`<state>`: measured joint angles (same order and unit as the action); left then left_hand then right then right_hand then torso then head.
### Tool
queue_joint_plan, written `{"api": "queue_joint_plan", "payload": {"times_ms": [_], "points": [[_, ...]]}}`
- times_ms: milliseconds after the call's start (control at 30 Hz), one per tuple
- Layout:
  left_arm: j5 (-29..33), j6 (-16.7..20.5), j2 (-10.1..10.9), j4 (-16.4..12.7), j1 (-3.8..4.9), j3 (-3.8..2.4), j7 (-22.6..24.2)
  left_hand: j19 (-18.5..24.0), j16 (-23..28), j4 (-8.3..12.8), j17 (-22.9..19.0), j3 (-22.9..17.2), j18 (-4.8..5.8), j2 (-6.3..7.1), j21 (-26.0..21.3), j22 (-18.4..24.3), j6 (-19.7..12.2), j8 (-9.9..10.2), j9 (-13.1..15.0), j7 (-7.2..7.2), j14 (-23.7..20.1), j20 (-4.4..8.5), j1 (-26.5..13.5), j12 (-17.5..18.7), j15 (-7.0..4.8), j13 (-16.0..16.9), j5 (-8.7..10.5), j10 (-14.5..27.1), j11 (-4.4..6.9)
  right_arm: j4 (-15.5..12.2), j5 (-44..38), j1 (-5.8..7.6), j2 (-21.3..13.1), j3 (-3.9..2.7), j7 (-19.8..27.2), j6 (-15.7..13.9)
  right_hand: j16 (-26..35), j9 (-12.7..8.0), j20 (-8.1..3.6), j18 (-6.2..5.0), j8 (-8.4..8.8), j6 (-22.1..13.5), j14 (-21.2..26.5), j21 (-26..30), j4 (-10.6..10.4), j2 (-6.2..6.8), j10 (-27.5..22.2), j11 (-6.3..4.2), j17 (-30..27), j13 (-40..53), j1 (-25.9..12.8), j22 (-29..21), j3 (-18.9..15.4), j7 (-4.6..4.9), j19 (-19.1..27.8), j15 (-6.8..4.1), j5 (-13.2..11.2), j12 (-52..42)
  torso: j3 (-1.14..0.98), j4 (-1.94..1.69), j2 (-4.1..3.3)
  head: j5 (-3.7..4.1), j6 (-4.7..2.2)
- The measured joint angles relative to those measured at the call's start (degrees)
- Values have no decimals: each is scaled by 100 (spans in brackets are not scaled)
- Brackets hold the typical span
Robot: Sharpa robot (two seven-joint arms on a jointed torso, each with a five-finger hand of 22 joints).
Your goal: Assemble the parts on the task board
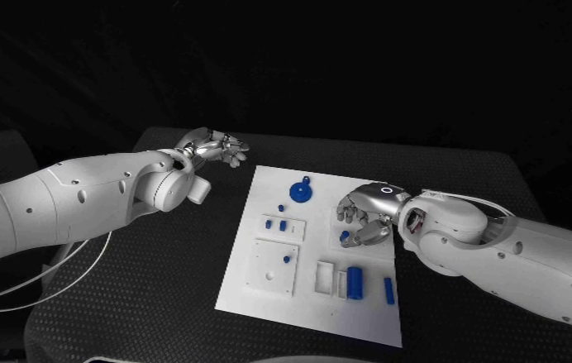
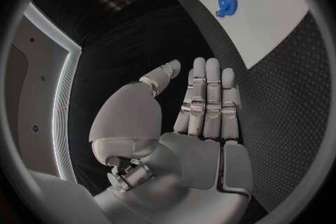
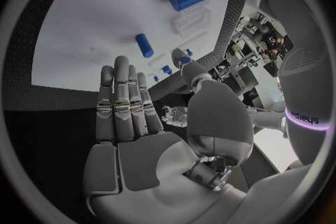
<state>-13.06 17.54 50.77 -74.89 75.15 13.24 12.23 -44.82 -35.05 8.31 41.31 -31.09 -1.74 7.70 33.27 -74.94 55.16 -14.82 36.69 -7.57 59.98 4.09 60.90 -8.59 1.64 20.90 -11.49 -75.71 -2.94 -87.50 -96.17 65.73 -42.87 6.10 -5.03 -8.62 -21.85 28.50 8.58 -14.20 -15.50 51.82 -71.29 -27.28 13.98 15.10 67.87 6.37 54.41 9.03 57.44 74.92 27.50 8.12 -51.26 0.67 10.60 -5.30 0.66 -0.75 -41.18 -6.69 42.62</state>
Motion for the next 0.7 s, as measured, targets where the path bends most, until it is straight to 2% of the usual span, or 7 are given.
{"api": "queue_joint_plan", "payload": {"times_ms": [67, 100, 167, 333, 400, 700], "points": [[0, 0, -5, 0, 0, 0, -1, 0, 0, 0, 0, 0, 0, 0, 0, 0, 0, 0, 0, 0, 0, 0, 0, 0, 0, 0, 0, 0, 0, 28, -20, -20, 33, 15, 5, 14, 0, 5, 0, -1, -25, 84, -24, 0, 58, -134, 55, -25, 3, 11, 134, 0, 58, 3, 0, -24, -207, -7, 1, -1, 1, 0, 4], [-1, -1, -6, 0, 0, 0, -2, 0, 0, 0, 0, 0, 0, 0, 0, 0, 0, 0, 0, 0, 0, 0, 0, 0, 0, 0, 0, 0, 0, 42, -28, -27, 44, 19, 6, 18, 22, 0, -13, -1, -48, 113, -27, 0, 44, -180, 100, -26, 3, 11, 233, 0, 162, -7, -13, -26, -458, -31, 1, -2, 1, 0, 8], [-1, -1, -6, 0, 0, 0, -3, 0, 0, 0, 0, 0, 0, 0, 0, 0, 0, 0, 0, 0, 0, 0, 0, 0, 0, 0, 0, 0, 0, 94, -50, -42, 70, 28, 7, 24, 37, -23, -32, 0, -63, 157, -40, 0, -62, -125, 157, -45, 2, 19, 401, 0, 417, -3, -32, -39, -725, -40, 2, -5, 0, -3, 13], [-1, -3, -5, 0, 0, 0, -5, 0, 0, 0, 0, 0, 0, 0, 0, 1, 0, 0, 0, 0, 0, 0, 0, 0, 0, -1, 0, 0, 0, 196, -111, -69, 123, 70, 7, 41, 37, -32, -31, 0, -111, 218, -48, 0, -226, -123, 281, -85, 18, 39, 613, 0, 839, 18, -32, -46, -771, -95, 3, -8, -1, -5, 24], [-2, -4, -4, 0, 0, 0, -6, 0, 0, 0, 0, 0, 0, 0, 0, 1, 0, 0, 0, 0, 0, 0, 0, 0, 0, 5, 1, 0, 0, 208, -133, -78, 129, 84, 7, 49, 37, -32, -31, -1, -130, 284, -48, 0, -260, -145, 339, -105, 23, 56, 707, 0, 965, -3, -32, -47, -771, -130, 3, -8, -1, -9, 32], [-2, -6, -1, 0, 0, 0, -10, 0, 0, -16, 1, 16, 0, 0, 0, 1, 0, 0, 1, 0, 0, 0, 0, 0, 0, 5, 22, -1, 0, 230, -192, -110, 177, 97, 13, 62, 37, -32, -31, 0, -193, 350, -85, 0, -361, -221, 422, -146, 48, 79, 781, 0, 1205, -31, -32, -83, -771, -157, 2, -2, -4, -21, 55]]}}
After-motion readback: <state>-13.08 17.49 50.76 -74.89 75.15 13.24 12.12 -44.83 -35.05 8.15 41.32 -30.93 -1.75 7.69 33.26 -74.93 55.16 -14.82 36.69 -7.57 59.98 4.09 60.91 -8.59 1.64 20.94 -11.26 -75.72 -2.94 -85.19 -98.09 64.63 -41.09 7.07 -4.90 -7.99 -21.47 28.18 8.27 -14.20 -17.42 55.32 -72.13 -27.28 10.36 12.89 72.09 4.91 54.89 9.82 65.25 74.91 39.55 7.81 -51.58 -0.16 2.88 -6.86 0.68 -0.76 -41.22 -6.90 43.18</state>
